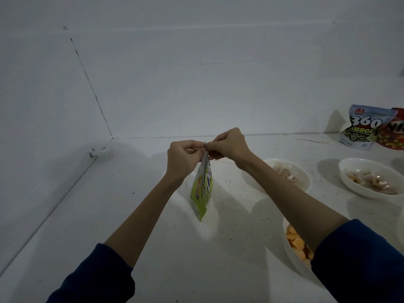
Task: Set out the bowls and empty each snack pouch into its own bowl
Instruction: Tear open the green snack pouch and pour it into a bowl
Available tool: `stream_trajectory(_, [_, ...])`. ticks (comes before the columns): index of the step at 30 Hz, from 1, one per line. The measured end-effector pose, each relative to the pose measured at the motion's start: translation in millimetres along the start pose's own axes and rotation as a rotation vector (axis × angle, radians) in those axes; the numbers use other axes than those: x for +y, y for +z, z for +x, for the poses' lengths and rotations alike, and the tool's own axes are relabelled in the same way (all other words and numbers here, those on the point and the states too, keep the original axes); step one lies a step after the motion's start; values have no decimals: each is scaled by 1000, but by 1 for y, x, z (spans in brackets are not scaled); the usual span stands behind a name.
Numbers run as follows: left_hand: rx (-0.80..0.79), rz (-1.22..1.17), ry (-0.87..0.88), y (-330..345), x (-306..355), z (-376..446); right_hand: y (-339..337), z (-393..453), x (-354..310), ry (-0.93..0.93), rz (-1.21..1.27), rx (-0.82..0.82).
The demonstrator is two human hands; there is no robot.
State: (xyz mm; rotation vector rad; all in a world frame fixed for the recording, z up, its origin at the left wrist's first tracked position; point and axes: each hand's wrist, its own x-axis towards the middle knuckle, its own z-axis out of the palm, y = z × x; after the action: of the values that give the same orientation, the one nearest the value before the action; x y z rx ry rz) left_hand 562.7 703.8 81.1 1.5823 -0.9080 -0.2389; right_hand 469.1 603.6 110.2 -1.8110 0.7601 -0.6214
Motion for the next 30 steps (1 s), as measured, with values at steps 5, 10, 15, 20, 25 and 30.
stream_trajectory(5, [9, -1, 39, 0, -3, -4, 2, -3, 0, -2, 30, 29])
stream_trajectory(10, [16, -41, 27, -1, -4, -7, 1, -6, 4, -42, 27, 17])
stream_trajectory(15, [7, -97, -26, -4, -6, -8, 2, -14, 13, -36, 171, -52])
stream_trajectory(20, [-9, -177, -94, -4, -5, -11, 3, -18, 14, -18, 269, -62])
stream_trajectory(25, [0, -191, -124, -4, -3, -11, 4, -20, 16, -62, 236, -33])
stream_trajectory(30, [2, -200, -126, -2, 0, -13, 1, -21, 20, -47, 303, -33])
